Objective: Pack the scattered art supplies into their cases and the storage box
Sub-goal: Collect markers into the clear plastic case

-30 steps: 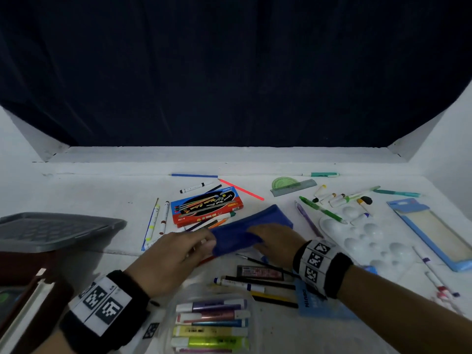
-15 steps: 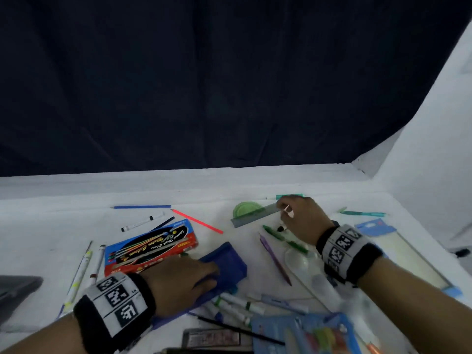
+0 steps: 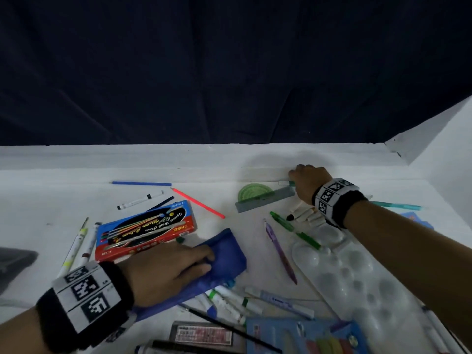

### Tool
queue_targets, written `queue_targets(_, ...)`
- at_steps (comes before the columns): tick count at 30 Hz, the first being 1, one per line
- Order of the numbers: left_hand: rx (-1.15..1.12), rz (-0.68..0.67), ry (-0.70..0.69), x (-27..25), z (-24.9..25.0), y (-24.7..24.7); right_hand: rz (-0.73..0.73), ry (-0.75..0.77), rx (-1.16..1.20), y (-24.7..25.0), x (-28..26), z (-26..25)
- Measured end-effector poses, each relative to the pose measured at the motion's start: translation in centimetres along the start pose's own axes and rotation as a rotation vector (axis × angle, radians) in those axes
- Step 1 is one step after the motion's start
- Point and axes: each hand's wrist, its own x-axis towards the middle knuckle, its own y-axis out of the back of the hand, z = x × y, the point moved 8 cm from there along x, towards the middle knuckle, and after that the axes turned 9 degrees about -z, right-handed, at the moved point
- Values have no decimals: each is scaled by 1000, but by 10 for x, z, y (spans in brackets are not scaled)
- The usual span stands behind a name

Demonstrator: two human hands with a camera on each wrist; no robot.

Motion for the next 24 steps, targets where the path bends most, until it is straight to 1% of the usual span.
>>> queue_targets(4,30,50,39,-5,0,5,23,-1,-42,-1,-8,-10)
queue_targets(8,10,53,41,-16,0,7,9,-6,-31,5,-25,-24)
queue_targets(10,-38,74,17,-26,0,11,65,16,3,18,-41,-37)
queue_targets(12,-130,120,-10,-42,2,20,152,64,39,35,-64,-57)
queue_targets(14,-195,174,-27,-64,5,32,215,140,171,52,-94,-79)
queue_targets(16,-235,261,-37,-92,10,42,223,235,379,58,-123,-104)
queue_targets(18,-289,352,-16,-124,11,44,242,332,540,60,-154,-132)
queue_targets(20,-307,413,20,-154,10,37,241,417,662,58,-184,-161)
queue_targets(22,-303,434,40,-180,8,22,230,480,764,54,-212,-190)
queue_targets(24,-313,457,56,-202,3,5,214,533,815,47,-235,-218)
